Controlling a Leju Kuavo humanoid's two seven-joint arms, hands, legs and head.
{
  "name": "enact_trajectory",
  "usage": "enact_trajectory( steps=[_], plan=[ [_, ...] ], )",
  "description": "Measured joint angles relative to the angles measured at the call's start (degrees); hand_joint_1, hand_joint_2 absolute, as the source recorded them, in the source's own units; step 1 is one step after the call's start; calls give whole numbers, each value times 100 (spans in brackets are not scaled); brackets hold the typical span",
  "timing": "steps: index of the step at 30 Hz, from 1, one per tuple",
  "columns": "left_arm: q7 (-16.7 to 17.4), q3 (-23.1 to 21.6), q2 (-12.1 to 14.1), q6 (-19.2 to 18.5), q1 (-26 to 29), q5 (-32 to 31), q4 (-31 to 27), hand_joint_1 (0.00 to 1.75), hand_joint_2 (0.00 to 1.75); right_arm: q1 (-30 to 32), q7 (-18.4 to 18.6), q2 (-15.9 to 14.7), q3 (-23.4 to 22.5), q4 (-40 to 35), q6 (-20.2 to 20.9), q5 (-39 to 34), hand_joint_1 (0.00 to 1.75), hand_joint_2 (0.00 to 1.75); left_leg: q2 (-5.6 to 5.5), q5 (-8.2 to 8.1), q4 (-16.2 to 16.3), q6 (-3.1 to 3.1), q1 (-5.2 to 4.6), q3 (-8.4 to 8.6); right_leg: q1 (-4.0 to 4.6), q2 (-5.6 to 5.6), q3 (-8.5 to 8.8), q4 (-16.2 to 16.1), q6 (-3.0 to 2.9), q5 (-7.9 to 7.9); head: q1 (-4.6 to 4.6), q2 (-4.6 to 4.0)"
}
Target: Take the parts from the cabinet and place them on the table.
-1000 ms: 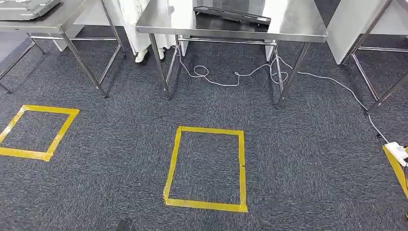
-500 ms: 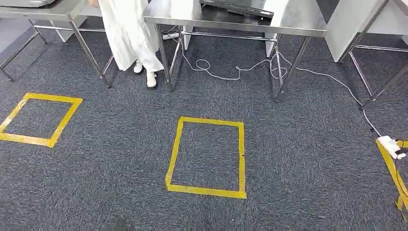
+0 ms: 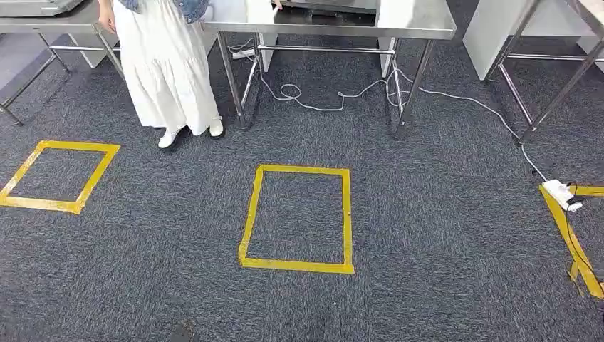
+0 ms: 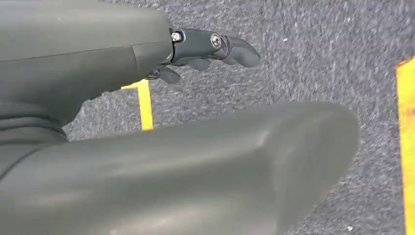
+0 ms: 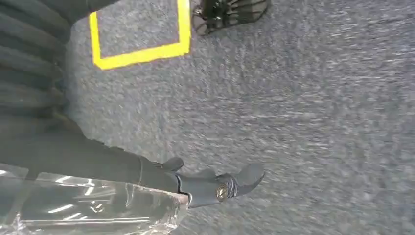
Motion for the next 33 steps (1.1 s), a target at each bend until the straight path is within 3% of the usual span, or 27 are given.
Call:
enact_trajectory(
  steps=[2, 3, 4, 5, 6, 7, 8, 9, 10, 11, 12, 14, 15, 16, 17, 18, 19, 20, 21, 22, 24, 25, 27, 29, 30, 31, 33],
  plan=[
    [2, 0, -11, 0, 4, -9, 0, 0, 0, 7, 2, 2, -26, 0, 0, 2, 0, 0, -20, 284, -148, 76, -12, 269, 44, 85, -113, 16, 16, 84, -2, 0],
    [2, 0, -22, 0, 3, -22, 0, 0, 0, 6, 2, 2, -31, 0, 2, 9, 0, 0, -75, 447, -640, 149, -25, 628, 77, 143, -145, 17, 24, 117, -5, 0],
    [2, 0, -24, 0, -2, -26, 0, 0, 0, 0, 4, 4, -37, 0, 2, 9, 0, 0, -202, 568, -1220, 252, -49, 1014, 99, 198, -156, 16, 23, 142, -5, 0],
    [2, 0, 21, 2, -10, -26, -7, 0, 0, -1, 4, 68, -44, 16, 11, 9, 0, 0, -488, 547, -1688, 400, -92, 1297, 29, 232, -177, 18, 25, 167, 15, 0],
    [0, -2, 13, 2, -5, -26, -4, 0, 0, -28, 7, 63, -53, 22, 17, 11, 0, 0, -527, 525, -1858, 408, -74, 1397, 104, 297, -205, 21, 75, 210, 48, 0],
    [2, -4, 11, 2, -4, -26, -4, 0, 0, -31, 9, 64, -55, 31, 17, 15, 0, 0, -510, 547, -1864, 377, -127, 1380, 40, 341, -237, 23, 116, 250, 32, 0],
    [7, -4, 4, 2, -2, -26, -4, 0, 0, -32, 11, 41, -57, 31, 17, 33, 0, 0, -448, 563, -1870, 398, -133, 1381, 9, 417, -270, 14, 158, 278, 11, 0],
    [18, -4, -2, 2, -13, -26, -4, 0, 0, -22, 11, 59, -57, 37, 17, 44, 0, 0, -378, 586, -1924, 424, -164, 1391, 17, 485, -300, -2, 210, 315, 6, 0],
    [22, -7, -17, 2, -25, -26, -4, 0, 0, -9, 15, 24, -61, 37, 17, 44, 0, 0, -271, 665, -2089, 420, -93, 1395, 104, 476, -357, 34, 231, 316, 17, 0],
    [24, -7, -22, 2, -46, -26, -4, 0, 0, 4, 15, 33, -61, 37, 17, 46, 0, 0, -203, 720, -2118, 393, -79, 1399, 79, 255, -476, 169, 201, 215, 22, 0],
    [26, -4, -33, 2, -48, -26, -4, 0, 0, -5, 24, 28, -61, 40, 17, 52, 0, 0, -153, 749, -2118, 423, -75, 1343, 95, 125, -629, 503, 150, -11, 43, 0],
    [39, -7, -39, 0, -32, -31, -2, 0, 0, -15, 31, 17, -63, 40, 17, 59, 0, 0, 27, 781, -2113, 401, -84, 1277, 23, 62, -1056, 1481, 151, -448, 68, 0],
    [46, -4, -37, 2, -25, -33, -2, 0, 0, -4, 35, 17, -64, 40, 17, 61, 0, 0, 108, 798, -2106, 381, -82, 1249, 5, 55, -1182, 1839, 199, -557, 87, 0],
    [48, -7, -41, 2, -25, -33, 0, 0, 0, 8, 42, 11, -64, 40, 18, 61, 0, 0, 183, 813, -2105, 359, -74, 1232, -27, 41, -1156, 1873, 265, -542, 103, 0],
    [48, -7, -50, 2, -26, -33, 0, 0, 0, 12, 55, 4, -64, 40, 17, 61, 0, 0, 254, 825, -2100, 339, -64, 1219, -61, 19, -980, 1634, 350, -437, 105, 0],
    [50, -7, -57, 2, -27, -33, 0, 0, 0, 13, 59, -7, -66, 40, 17, 61, 0, 0, 327, 830, -2087, 324, -50, 1211, -104, -35, -666, 1122, 449, -251, 107, 0],
    [50, -4, -66, 2, -30, -33, 0, 0, 0, 8, 68, -18, -66, 40, 15, 63, 0, 0, 393, 818, -2043, 290, -27, 1200, -154, -170, -295, 489, 542, -53, 98, 0],
    [52, -4, -61, 2, -39, -33, 0, 0, 0, -5, 70, -15, -66, 40, 15, 68, 0, 0, 454, 794, -1977, 236, -39, 1183, -176, -409, -38, -17, 579, -10, 120, 0],
    [59, -7, -55, 2, -47, -33, 0, 0, 0, -23, 70, -6, -66, 37, 15, 72, 0, 0, 497, 769, -1932, 175, -75, 1146, -84, -342, -23, 5, 500, 20, 131, -2],
    [63, -7, -55, 2, -52, -35, 0, 0, 0, -20, 74, -7, -66, 40, 9, 72, 0, 0, 521, 785, -1919, 152, -77, 1138, -104, -268, -76, 26, 413, 40, 89, 0],
    [81, -9, -68, 2, -68, -35, 0, 0, 0, 23, 92, -13, -68, 40, -2, 70, 0, 0, 588, 821, -1916, 98, -50, 1140, -86, -188, -184, 73, 363, 56, 90, 0],
    [85, -9, -70, 2, -68, -37, 0, 0, 0, 30, 96, -15, -72, 40, -2, 68, 0, 0, 584, 790, -1898, 63, -16, 1121, -125, -134, -165, 61, 295, 83, 87, 0],
    [94, -9, -68, 2, -76, -42, 0, 0, 0, 18, 111, -15, -79, 40, -17, 68, 0, 0, 128, 366, -1494, 14, 11, 963, -133, -55, -201, 66, 183, 150, 81, 0],
    [127, -7, -63, 2, -68, -42, 0, 0, 0, -3, 111, -13, -85, 40, -17, 68, 0, 0, -15, -157, -517, 17, 6, 562, -86, 43, -285, 70, 106, 203, 65, 0],
    [136, -9, -63, 2, -67, -42, 0, 0, 0, 5, 116, -9, -92, 40, -17, 68, 0, 0, -29, -308, -90, 35, 5, 385, -54, 108, -323, 73, 73, 228, 68, 0],
    [142, -7, -63, 4, -65, -42, 0, 0, 0, 18, 129, -9, -101, 40, -18, 70, 0, 0, -31, -290, 24, 63, 1, 355, -31, 176, -344, 74, 64, 246, 70, 0],
    [144, -7, -63, 4, -66, -42, 0, 0, 0, 28, 136, -7, -114, 40, -17, 79, 0, 0, -60, 77, -528, 149, -10, 676, 2, 322, -364, 75, 73, 282, 68, 0]
  ],
)
